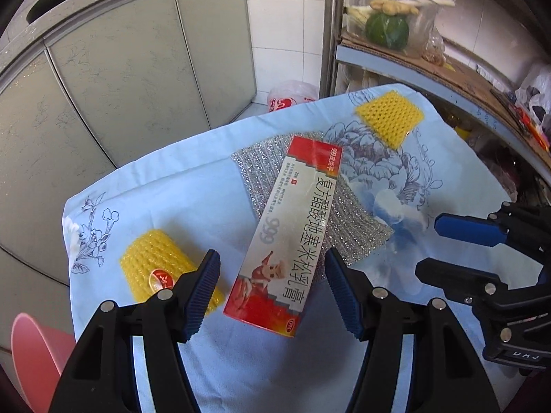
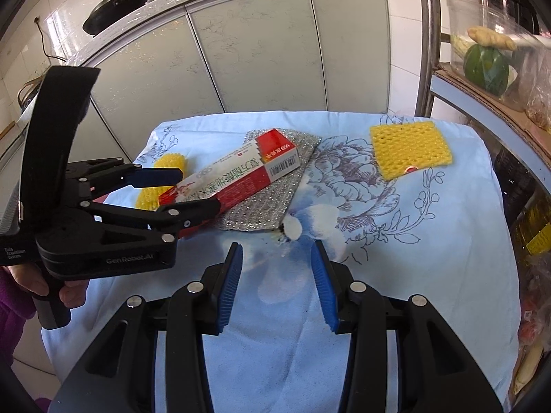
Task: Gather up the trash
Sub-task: 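Lower the left tool onto the red-and-white medicine box and close on it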
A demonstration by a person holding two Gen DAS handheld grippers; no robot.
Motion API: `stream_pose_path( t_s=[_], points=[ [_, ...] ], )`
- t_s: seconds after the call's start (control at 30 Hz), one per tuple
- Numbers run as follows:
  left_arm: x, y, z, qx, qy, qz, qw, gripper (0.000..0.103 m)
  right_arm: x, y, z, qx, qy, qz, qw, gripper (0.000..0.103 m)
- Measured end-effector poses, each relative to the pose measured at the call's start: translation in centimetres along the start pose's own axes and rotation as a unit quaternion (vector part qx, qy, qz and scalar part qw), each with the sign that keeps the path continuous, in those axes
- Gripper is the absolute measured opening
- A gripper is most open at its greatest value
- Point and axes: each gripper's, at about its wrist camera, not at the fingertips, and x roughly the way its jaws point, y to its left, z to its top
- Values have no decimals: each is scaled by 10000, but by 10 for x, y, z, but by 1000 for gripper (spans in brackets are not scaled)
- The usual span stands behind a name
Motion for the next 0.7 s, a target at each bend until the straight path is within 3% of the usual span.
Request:
stream_pose_path(
  t_s=[0.2, 0.53, 0.7],
  points=[
    [3, -1, 1, -85, -46, -5, 10000, 61, 5, -1, 0, 23, 43, 6, 10000, 42],
    [-1, -3, -4, -173, -132, -83, 9997, 42, 5, 1, -1, 52, 52, 6, 10000, 42],
    [-8, -3, -8, -259, -286, -139, 9992, 39, 4, 2, 0, 27, 30, 28, 10000, 42]
  ],
)
